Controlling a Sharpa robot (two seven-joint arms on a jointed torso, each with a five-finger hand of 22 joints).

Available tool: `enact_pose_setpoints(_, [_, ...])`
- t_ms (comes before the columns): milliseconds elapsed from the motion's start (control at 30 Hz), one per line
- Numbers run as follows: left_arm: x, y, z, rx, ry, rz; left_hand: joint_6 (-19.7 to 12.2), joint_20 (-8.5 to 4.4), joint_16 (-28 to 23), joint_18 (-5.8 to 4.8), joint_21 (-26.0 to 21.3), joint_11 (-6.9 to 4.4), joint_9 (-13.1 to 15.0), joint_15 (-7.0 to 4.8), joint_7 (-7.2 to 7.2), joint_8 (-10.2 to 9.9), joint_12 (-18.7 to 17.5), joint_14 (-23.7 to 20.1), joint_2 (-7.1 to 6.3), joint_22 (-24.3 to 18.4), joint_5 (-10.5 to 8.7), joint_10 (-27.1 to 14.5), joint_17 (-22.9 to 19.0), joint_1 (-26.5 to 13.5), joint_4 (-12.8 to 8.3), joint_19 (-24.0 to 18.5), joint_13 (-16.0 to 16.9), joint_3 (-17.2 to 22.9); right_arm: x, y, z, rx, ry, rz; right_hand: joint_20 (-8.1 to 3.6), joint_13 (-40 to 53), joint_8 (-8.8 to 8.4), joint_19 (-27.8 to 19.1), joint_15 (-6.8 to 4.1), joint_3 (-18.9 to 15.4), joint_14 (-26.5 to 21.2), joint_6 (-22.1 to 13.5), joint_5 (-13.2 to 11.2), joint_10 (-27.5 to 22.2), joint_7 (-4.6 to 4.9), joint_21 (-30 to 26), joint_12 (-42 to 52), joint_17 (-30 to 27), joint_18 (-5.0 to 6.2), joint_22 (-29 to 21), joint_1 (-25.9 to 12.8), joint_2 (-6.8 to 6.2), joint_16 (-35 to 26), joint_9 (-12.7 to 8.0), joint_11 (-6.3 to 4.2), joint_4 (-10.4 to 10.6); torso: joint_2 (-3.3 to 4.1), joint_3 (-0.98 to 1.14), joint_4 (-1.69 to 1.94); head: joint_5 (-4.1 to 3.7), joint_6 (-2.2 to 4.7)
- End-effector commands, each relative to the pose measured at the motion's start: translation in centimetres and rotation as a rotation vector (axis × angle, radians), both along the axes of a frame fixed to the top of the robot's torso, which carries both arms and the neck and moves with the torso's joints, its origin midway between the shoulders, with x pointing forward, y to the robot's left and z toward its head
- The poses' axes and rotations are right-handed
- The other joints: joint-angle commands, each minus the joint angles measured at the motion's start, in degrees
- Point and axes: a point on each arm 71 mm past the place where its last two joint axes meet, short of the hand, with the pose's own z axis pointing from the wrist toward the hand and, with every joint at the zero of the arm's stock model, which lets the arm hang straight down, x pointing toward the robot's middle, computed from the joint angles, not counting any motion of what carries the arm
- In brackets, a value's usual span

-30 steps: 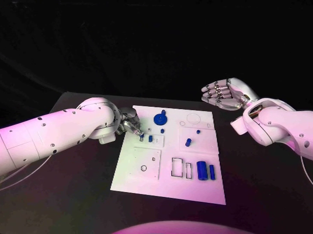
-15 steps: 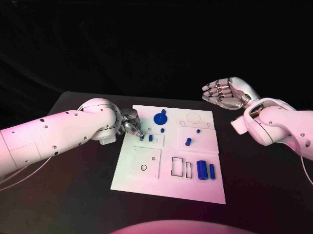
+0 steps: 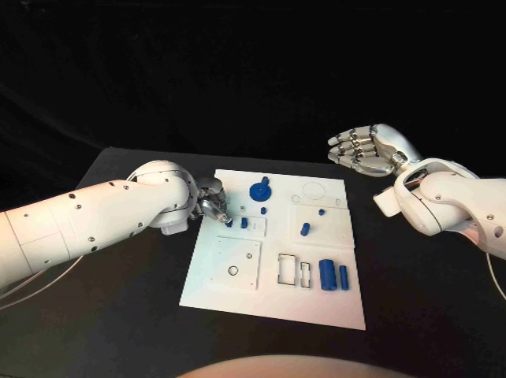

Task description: Assemble the parts on the task board

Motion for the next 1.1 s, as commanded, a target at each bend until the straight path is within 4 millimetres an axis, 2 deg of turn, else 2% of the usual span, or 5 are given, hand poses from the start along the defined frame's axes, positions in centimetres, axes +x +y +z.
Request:
enact_pose_setpoints(33, [-0.08,-0.10,-0.22,0.019,0.004,-0.012,0.4,-0.21,0.2,-0.45,0.4,0.00,0.0,-0.38,0.08,0.2,-0.1,4.9,-0.02,0.1,0.40,0.6,10.4,0.4,-12.0,0.0,0.1,11.6,-0.04,0.02,0.05,0.006,-0.006,0.002,0.10,-0.1,-0.22,0.4,0.17,0.0,0.5,0.2,0.3,0.3,3.41,-0.2,-0.4,-0.1,0.24,-0.1,-0.4,0.35,-0.4,-0.1,0.00,-0.4,0.06,-0.04,-0.04,0.03,0.03])
enact_pose_setpoints(333, [-0.17,-0.16,-0.33,0.022,0.016,-0.020,0.4,-0.22,0.2,-0.44,0.4,0.00,0.0,-0.38,0.08,0.2,-0.1,4.9,-0.05,0.1,0.51,0.6,10.4,0.4,-12.1,0.0,0.1,11.6,-0.01,-0.04,0.04,0.005,-0.006,-0.006,0.11,-0.1,-0.26,0.5,0.18,0.0,0.5,0.3,0.5,0.4,3.41,-0.3,-0.4,-0.2,0.24,-0.3,-0.4,0.42,-0.4,-0.1,0.01,-0.4,0.01,-0.02,0.04,-0.01,-0.11])
enact_pose_setpoints(1100, [-0.41,-0.77,-0.51,0.013,0.055,-0.034,0.7,-0.25,0.2,-0.46,0.4,-0.03,-0.1,-0.39,0.04,0.2,0.1,5.0,-0.25,0.1,1.09,0.9,10.5,0.1,-12.0,0.0,0.6,11.5,0.00,0.01,0.01,0.006,-0.006,-0.005,0.13,-0.1,-0.31,0.6,0.19,-0.1,0.6,0.3,0.7,0.4,3.42,-0.4,-0.5,-0.3,0.24,-0.4,-0.5,0.42,-0.5,-0.1,0.02,-0.5,-0.02,0.03,-0.04,0.18,-0.19])
